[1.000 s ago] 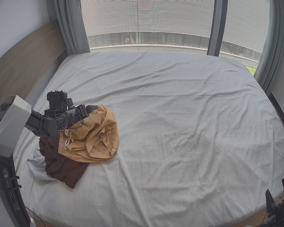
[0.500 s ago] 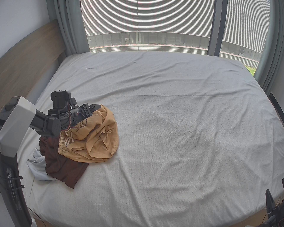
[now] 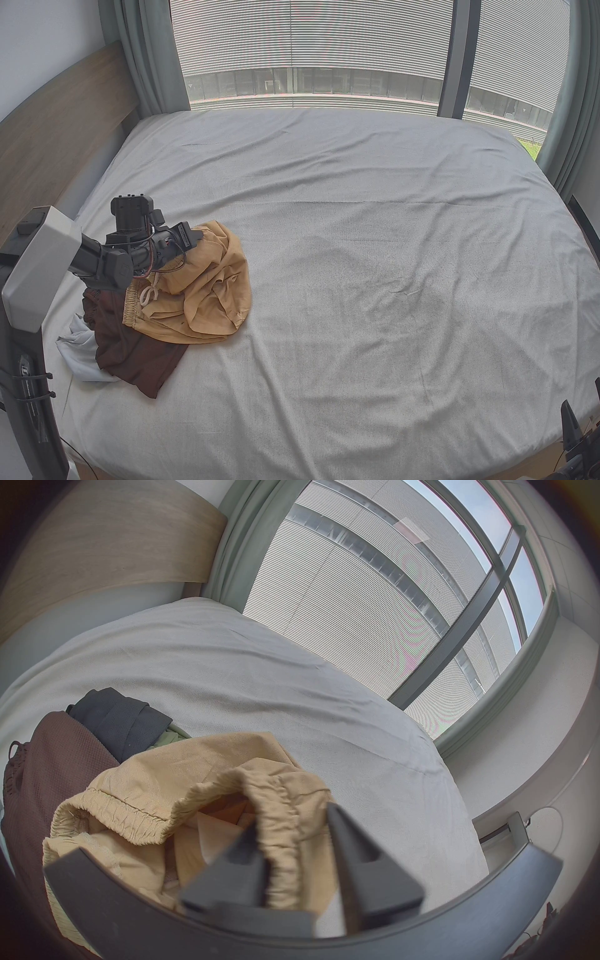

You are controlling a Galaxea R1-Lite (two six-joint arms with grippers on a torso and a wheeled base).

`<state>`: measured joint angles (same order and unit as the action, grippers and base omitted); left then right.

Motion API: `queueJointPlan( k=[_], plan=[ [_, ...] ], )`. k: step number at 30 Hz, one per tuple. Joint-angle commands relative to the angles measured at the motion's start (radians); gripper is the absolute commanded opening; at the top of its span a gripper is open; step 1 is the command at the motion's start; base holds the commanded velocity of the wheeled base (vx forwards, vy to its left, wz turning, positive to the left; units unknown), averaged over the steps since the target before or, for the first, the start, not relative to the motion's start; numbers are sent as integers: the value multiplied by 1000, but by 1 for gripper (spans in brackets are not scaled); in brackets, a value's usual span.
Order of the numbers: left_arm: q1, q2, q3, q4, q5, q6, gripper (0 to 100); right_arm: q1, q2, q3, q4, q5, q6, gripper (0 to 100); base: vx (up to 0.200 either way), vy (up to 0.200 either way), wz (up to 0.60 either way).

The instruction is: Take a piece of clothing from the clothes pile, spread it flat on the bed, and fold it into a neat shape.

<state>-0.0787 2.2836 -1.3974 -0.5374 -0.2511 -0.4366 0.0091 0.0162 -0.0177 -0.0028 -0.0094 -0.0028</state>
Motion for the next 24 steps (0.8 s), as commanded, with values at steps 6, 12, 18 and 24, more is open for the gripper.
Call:
queueJointPlan(
  k=[6, 12, 18, 24],
  plan=[
    [0, -4, 9, -6, -1, -30, 0, 0, -16, 18, 0, 0, 0, 100, 0, 0, 0],
    [-9, -64, 17, -9, -24, -163, 0, -1, -16, 18, 0, 0, 0, 100, 0, 0, 0],
    [-9, -181, 117, -3, -79, -238, 0, -1, -16, 18, 0, 0, 0, 100, 0, 0, 0],
    [-7, -210, 164, -3, -89, -237, 0, -1, -16, 18, 0, 0, 0, 100, 0, 0, 0]
  ],
)
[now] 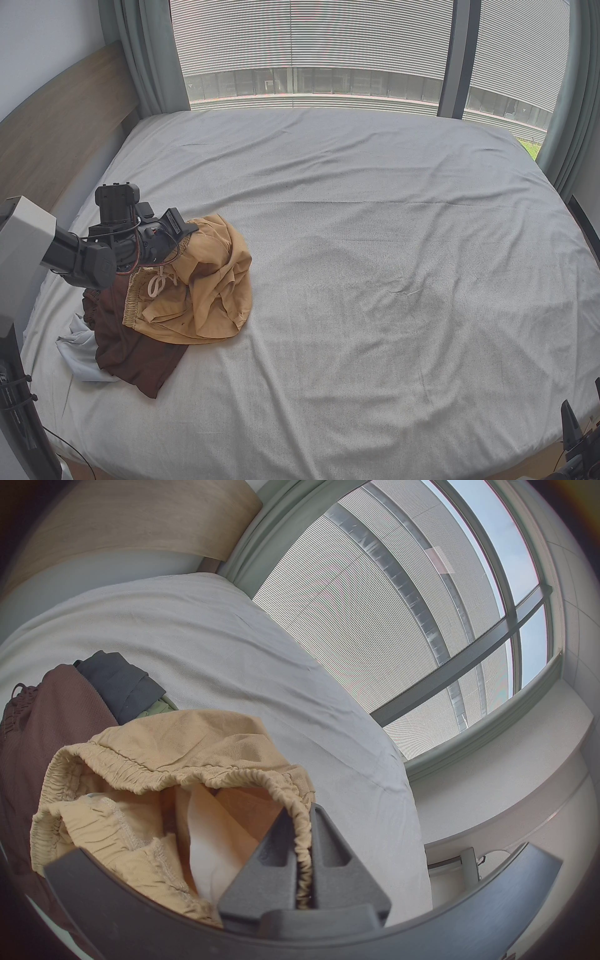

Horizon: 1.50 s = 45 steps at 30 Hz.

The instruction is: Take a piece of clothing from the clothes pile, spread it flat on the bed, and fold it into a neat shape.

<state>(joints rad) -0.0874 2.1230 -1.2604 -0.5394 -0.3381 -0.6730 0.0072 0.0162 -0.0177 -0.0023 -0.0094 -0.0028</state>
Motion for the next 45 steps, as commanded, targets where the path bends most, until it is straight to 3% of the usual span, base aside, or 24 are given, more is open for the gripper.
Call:
queueJointPlan(
  k=[1, 15, 23, 30, 31, 40, 45],
  plan=[
    [2, -49, 50, 4, -15, 3, 0, 0, -16, 18, -1, 0, 0, 100, 0, 0, 0],
    [6, -51, 124, -11, -45, -19, 0, 0, -16, 18, -1, 0, 0, 100, 0, 0, 0],
    [-20, -61, 113, -116, -44, -243, 0, 0, -16, 18, -1, 0, 0, 100, 0, 0, 0],
    [-51, -63, 113, -163, -45, -355, 0, 0, -16, 18, -1, 0, 0, 100, 0, 0, 0],
    [-66, -83, 115, -182, -45, -415, 0, 0, -16, 18, -1, 0, 0, 100, 0, 0, 0],
    [-150, -181, 127, -192, -59, -557, 0, 0, -16, 18, -1, 0, 0, 100, 0, 0, 0],
    [-189, -199, 134, -192, -58, -565, 0, 0, -16, 18, -1, 0, 0, 100, 0, 0, 0]
  ],
)
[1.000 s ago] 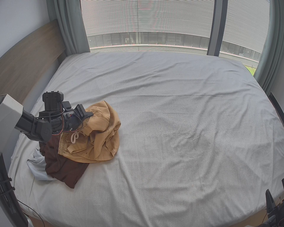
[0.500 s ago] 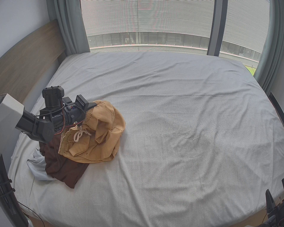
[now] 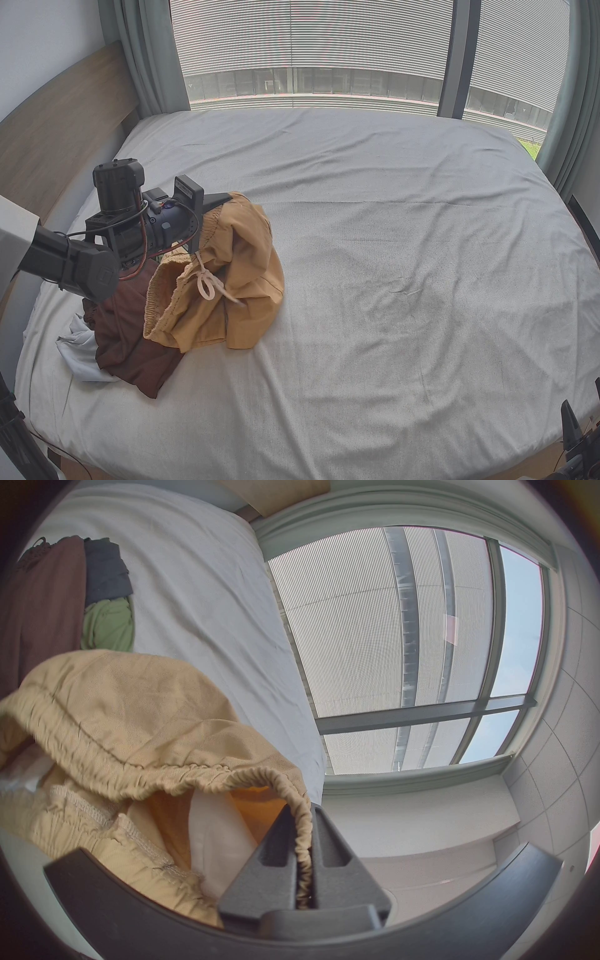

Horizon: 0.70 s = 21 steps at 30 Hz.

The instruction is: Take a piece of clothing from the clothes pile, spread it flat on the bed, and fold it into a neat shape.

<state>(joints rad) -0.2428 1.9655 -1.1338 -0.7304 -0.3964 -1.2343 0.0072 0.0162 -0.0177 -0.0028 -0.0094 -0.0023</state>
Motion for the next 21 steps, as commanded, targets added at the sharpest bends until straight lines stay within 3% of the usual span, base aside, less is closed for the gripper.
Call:
queueJointPlan(
  k=[1, 21],
  plan=[
    [-33, -42, 8, -1, 1, -4, 0, 0, -16, 18, 0, 0, -1, 100, 0, 0, 0],
    [-176, -149, 32, -3, 10, -77, 0, 0, -16, 18, 0, 0, -1, 100, 0, 0, 0]
  ],
)
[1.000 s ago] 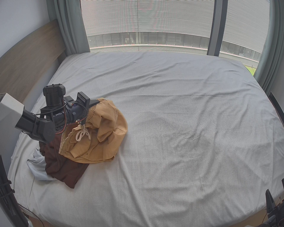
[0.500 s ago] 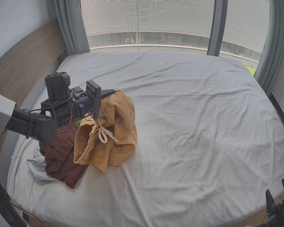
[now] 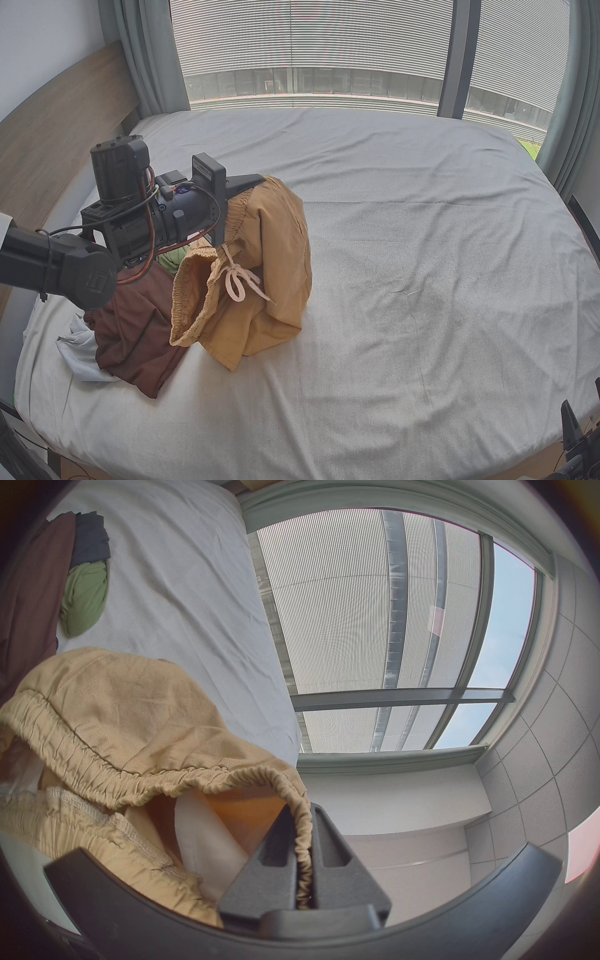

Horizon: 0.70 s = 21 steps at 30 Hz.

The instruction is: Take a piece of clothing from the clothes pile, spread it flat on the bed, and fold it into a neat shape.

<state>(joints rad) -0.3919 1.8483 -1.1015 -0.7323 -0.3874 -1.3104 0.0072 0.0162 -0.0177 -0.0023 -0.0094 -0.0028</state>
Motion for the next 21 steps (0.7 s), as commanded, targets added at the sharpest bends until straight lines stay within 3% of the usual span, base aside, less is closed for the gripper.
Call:
queueJointPlan(
  k=[1, 17, 21],
  plan=[
    [-33, -34, 0, -1, 2, -1, 0, 0, -16, 18, -1, -1, 0, 100, 0, 0, 0],
    [-183, -67, -6, 1, 47, -16, 0, 0, -16, 18, -1, 0, 0, 100, 0, 0, 0],
    [-222, -66, -29, 5, 91, -18, 0, 0, -16, 18, -1, 0, 0, 100, 0, 0, 0]
  ],
)
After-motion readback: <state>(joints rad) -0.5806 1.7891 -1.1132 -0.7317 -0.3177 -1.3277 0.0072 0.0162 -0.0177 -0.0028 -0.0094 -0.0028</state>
